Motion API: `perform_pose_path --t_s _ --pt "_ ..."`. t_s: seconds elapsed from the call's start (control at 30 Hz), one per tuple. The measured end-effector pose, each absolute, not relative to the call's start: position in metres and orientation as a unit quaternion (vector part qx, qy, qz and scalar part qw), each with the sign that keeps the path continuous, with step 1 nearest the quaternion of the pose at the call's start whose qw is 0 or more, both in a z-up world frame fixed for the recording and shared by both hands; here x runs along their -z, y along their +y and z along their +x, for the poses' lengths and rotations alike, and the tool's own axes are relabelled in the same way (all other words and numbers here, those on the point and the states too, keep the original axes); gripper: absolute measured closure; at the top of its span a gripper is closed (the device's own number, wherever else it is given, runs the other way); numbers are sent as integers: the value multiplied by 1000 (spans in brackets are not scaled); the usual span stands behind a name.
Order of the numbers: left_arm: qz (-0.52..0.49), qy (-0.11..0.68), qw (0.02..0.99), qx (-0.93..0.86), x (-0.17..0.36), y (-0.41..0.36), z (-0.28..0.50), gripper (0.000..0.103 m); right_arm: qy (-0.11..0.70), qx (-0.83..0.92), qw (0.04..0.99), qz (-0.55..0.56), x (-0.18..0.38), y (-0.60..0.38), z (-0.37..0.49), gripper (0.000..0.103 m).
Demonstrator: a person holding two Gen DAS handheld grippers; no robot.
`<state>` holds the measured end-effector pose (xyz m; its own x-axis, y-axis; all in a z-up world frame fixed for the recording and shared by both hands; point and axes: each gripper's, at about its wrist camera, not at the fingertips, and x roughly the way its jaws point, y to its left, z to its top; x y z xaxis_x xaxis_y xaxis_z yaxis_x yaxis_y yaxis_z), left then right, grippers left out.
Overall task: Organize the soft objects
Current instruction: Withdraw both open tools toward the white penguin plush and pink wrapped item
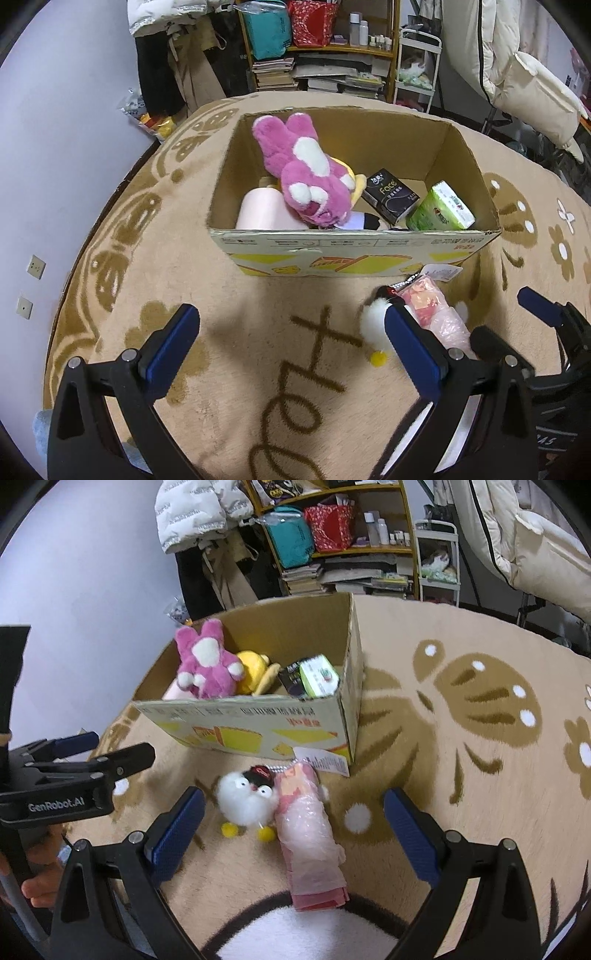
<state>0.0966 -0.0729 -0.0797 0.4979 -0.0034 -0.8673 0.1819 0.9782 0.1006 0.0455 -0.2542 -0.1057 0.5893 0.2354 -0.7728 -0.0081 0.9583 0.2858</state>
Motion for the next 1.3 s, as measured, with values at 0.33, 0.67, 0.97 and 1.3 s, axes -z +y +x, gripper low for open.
perform_pose_path --t_s 0.33,0.67,0.97,1.3 --pt "96 512 851 70 100 -89 109 3 474 -56 869 130 130 -256 54 1" --pt "98 530 838 84 119 -100 118 3 510 -53 849 123 154 -254 61 1" --pt "99 545 826 104 133 -109 122 3 539 -54 833 113 168 -249 67 1" --pt "107 565 808 129 148 -118 126 3 557 -51 822 111 184 -249 76 1"
